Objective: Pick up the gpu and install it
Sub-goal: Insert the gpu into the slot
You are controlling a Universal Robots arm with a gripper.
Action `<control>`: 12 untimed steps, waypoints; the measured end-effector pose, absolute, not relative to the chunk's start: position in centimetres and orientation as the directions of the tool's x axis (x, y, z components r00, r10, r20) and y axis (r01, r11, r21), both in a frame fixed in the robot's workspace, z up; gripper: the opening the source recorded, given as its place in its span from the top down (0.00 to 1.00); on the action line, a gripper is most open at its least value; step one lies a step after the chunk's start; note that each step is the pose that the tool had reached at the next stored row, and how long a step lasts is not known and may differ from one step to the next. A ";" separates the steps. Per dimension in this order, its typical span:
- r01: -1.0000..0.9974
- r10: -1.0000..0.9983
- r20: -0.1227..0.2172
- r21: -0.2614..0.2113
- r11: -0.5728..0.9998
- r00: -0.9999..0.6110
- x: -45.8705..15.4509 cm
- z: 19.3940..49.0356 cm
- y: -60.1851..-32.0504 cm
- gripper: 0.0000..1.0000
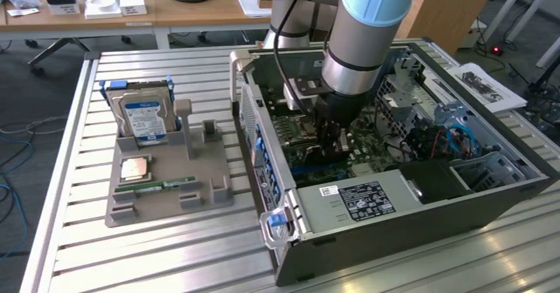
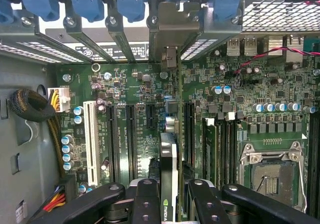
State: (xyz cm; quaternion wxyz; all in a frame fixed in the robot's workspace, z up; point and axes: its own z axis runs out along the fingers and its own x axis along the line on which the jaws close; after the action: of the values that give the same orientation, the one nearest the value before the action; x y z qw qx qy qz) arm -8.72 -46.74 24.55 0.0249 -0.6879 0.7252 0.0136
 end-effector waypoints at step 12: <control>-0.998 -0.997 -0.055 -0.014 0.053 -0.052 -8.7 24.5 -46.7 0.73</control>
State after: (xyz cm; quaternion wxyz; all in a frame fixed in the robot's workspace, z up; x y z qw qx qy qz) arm -8.72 -46.74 24.51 0.0249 -0.6879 0.7252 0.0136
